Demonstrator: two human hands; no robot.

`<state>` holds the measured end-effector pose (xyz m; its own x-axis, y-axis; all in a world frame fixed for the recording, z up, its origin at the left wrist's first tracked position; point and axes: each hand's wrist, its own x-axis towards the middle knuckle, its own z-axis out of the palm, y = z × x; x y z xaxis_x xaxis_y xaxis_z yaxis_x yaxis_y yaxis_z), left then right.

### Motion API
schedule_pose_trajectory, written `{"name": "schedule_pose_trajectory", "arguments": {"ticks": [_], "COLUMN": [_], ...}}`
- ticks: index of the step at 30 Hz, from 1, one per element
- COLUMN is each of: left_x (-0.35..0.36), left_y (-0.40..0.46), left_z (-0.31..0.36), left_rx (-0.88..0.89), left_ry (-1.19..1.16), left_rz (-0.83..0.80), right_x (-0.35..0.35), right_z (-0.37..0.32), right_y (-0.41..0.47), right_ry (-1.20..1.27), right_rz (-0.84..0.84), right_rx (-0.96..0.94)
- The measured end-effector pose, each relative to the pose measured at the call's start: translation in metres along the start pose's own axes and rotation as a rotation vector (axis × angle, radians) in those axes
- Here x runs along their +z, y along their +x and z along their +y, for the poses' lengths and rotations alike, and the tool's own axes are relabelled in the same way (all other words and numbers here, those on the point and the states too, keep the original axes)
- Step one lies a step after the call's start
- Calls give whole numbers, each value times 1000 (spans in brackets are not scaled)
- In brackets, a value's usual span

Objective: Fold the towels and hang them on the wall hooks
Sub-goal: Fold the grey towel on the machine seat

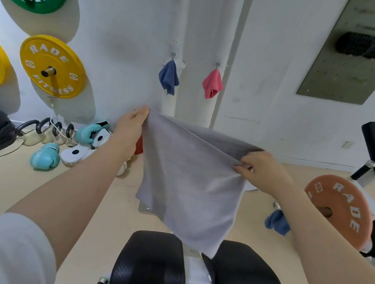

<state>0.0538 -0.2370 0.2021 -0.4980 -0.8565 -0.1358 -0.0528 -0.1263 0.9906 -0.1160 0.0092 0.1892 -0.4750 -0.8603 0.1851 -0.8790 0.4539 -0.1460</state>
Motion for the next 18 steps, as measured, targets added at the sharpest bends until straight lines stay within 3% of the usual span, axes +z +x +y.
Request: {"name": "schedule_pose_trajectory", "arguments": {"ticks": [3,7,10,14,18], "left_x": [0,7,7,4,4], "left_y": [-1,-4,-2,1,5], "left_z": [-3,-8,-7,-7,-11], "left_rx": [59,186,205,177,220], "left_ry": [52,143,143,196,175], "left_rz": [-70,-63,-51,-61,-73], "right_x": [6,7,1,-2,5], "right_z": [1,-8,-12,-6,-1], "right_y": [-7,-2,4,1,-4], "right_ry": [-214,-37,30,-418,-294], "right_rz": [2,157,268,133,166], "right_rx": [-3,265,325,251,357]}}
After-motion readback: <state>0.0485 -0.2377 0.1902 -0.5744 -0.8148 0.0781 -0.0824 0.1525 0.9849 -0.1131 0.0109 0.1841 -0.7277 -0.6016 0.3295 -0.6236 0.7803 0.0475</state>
